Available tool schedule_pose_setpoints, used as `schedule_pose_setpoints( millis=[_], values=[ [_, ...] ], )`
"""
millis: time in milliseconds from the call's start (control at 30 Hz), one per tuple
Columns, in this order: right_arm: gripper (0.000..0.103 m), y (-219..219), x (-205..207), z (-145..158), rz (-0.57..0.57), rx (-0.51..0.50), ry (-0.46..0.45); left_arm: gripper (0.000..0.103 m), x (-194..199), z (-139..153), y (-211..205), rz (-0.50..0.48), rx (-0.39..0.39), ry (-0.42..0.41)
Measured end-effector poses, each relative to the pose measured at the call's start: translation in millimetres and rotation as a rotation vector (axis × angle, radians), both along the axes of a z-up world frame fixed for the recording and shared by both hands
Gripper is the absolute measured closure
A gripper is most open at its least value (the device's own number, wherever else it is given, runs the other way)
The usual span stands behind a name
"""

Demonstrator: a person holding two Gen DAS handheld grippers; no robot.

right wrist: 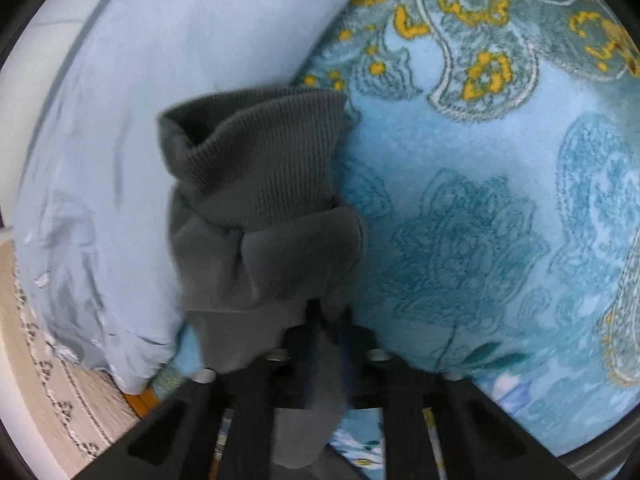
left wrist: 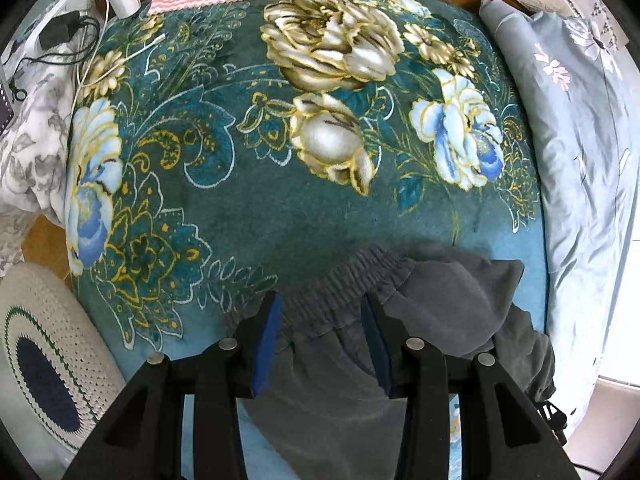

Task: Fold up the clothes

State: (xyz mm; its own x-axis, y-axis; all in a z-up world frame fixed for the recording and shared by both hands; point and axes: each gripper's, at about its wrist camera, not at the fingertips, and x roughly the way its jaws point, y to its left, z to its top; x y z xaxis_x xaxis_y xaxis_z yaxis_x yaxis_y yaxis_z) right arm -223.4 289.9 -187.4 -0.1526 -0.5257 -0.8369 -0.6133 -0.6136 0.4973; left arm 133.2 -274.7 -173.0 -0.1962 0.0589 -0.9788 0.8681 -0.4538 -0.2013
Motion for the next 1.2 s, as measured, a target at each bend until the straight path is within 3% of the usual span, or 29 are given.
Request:
schedule_pose_setpoints(
  millis=[133, 267, 500, 667, 900, 1067, 1200],
  values=[
    [0.098, 13.5, 17.7, 43.3, 0.013, -0.025, 0.126, 0.061, -2.2, 2.8, 2.5, 0.000, 0.013, 0.021],
    [0.098, 52.4, 61.4, 92.6, -0.017, -0.021, 0.231, 0.061, -5.8, 5.9, 9.9, -0.015, 0.040, 0.052],
    [0.098, 164.6, 154.9, 143.1, -0.184, 0.059, 0.227, 0.061, -12.2, 11.7, 20.0, -0.055, 0.072, 0.097],
    [0.098, 226.2, 166.1, 135.6, -0.283, 0.102, 0.130, 0.061, -22.3, 7.0, 22.1, -0.084, 0.083, 0.099],
    [0.098, 244.9, 152.5, 90.7, -0.387, 0.090, 0.020, 0.061, -59.1, -13.7, 19.9, -0.116, 0.112, 0.070],
    [0.098, 239.3, 118.5, 78.7, -0.334, 0.145, 0.008, 0.056, -98.7, -44.0, 13.3, -0.183, 0.106, 0.009],
    [0.098, 233.2, 102.3, 72.3, -0.280, 0.177, -0.001, 0.055, -119.1, -77.9, 11.0, -0.223, 0.200, -0.016]
  ],
)
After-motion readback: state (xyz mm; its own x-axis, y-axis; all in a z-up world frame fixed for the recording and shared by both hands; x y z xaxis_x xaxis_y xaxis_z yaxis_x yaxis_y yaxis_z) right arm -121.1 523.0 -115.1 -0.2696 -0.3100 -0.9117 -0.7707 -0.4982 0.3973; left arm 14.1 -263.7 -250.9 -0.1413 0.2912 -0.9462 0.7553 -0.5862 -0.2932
